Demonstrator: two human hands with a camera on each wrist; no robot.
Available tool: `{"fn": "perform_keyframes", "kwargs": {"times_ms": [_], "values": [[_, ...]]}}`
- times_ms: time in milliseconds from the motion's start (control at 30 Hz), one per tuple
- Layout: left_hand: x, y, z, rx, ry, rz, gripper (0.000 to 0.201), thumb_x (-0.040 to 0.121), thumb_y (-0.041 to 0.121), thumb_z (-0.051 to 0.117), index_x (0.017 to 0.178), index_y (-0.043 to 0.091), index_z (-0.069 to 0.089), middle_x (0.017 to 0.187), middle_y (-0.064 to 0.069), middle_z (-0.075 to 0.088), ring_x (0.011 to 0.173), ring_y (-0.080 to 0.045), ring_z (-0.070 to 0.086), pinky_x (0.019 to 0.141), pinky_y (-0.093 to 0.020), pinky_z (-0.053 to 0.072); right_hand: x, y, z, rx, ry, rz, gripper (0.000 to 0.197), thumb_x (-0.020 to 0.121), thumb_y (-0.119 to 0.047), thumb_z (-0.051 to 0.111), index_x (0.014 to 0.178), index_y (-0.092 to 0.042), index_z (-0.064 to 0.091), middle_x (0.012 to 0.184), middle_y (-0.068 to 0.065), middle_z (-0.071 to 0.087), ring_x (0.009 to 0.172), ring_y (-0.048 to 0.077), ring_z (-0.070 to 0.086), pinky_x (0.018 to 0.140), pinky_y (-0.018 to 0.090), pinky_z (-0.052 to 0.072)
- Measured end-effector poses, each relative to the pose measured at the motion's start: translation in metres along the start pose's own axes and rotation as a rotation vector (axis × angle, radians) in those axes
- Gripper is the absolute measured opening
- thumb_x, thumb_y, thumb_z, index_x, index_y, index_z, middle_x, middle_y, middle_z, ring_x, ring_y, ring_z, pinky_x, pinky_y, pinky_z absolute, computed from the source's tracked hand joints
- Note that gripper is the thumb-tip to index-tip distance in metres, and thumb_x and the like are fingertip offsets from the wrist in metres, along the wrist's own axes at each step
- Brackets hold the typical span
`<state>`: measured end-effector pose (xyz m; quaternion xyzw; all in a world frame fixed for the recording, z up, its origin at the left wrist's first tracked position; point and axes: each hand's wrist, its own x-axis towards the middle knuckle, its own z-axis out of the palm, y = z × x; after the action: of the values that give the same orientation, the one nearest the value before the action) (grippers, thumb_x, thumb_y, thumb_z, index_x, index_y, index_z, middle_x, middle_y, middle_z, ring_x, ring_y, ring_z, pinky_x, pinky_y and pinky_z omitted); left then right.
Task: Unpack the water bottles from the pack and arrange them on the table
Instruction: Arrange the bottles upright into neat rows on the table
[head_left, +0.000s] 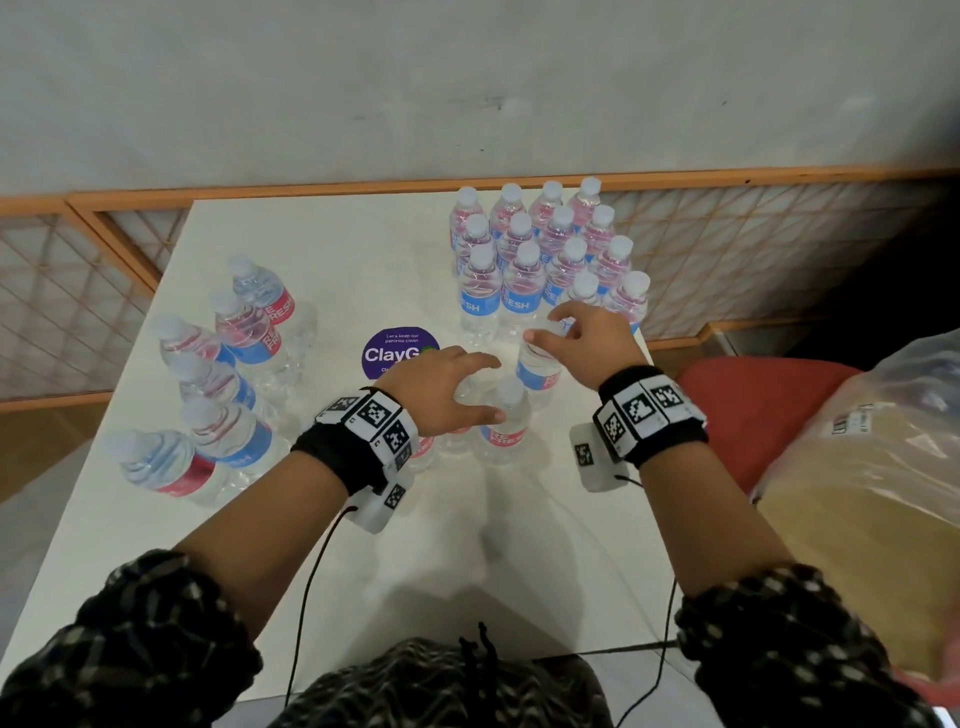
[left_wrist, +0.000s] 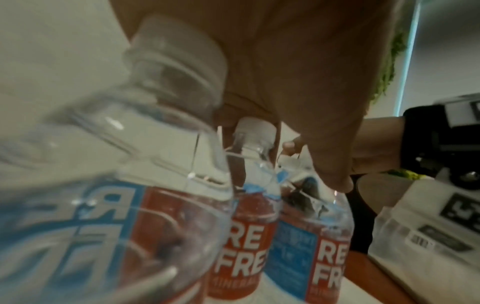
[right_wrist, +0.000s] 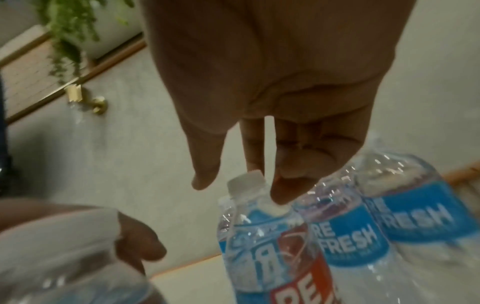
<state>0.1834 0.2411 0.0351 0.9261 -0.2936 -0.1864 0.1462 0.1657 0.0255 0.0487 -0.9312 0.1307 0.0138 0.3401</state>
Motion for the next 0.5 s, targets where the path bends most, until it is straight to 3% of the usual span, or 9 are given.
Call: {"fn": "perform_keyframes", "kwargs": {"times_ms": [133,300,400,500], "values": [[0.005,0.004,-0.003,-0.091,0.017,-0.034,0.077,0.074,0.067,0.060,0.140,0.035,0.035,0.128,0.008,0.055,0.119,-0.016,0.052,0.099,-0.035,0.044,0.016,-0.013,-0.009,-0.189,-0.086,-0.061,0.033,0.088,-0.026,0.063,0.117,-0.010,0.062,0.102,0.010,0.061,0.087,0.019,0.052,0.074,0.024,0.036],[0.001,0.002,0.000,-0.076,0.016,-0.054,0.074,0.075,0.066,0.061,0.137,0.033,0.039,0.128,0.010,0.055,0.118,-0.014,0.053,0.097,-0.031,0.043,0.024,-0.013,-0.011,-0.243,-0.111,-0.141,0.039,0.088,-0.008,0.056,0.127,-0.013,0.059,0.130,0.012,0.056,0.117,0.027,0.053,0.095,0.027,0.039],[-0.002,-0.006,-0.004,-0.041,0.020,-0.086,0.074,0.076,0.058,0.064,0.139,0.032,0.036,0.137,0.005,0.049,0.125,-0.018,0.049,0.101,-0.037,0.043,0.026,-0.012,-0.008,-0.272,-0.110,-0.163,0.039,0.085,-0.009,0.062,0.124,-0.014,0.060,0.124,0.013,0.058,0.113,0.028,0.054,0.093,0.031,0.041],[-0.004,-0.009,-0.002,-0.022,0.018,-0.123,0.070,0.077,0.055,0.065,0.138,0.032,0.036,0.135,0.002,0.052,0.120,-0.020,0.052,0.096,-0.037,0.046,0.031,-0.012,-0.006,-0.295,-0.075,-0.191,0.037,0.086,-0.007,0.058,0.122,-0.013,0.061,0.119,0.015,0.060,0.110,0.030,0.054,0.092,0.032,0.042]]}}
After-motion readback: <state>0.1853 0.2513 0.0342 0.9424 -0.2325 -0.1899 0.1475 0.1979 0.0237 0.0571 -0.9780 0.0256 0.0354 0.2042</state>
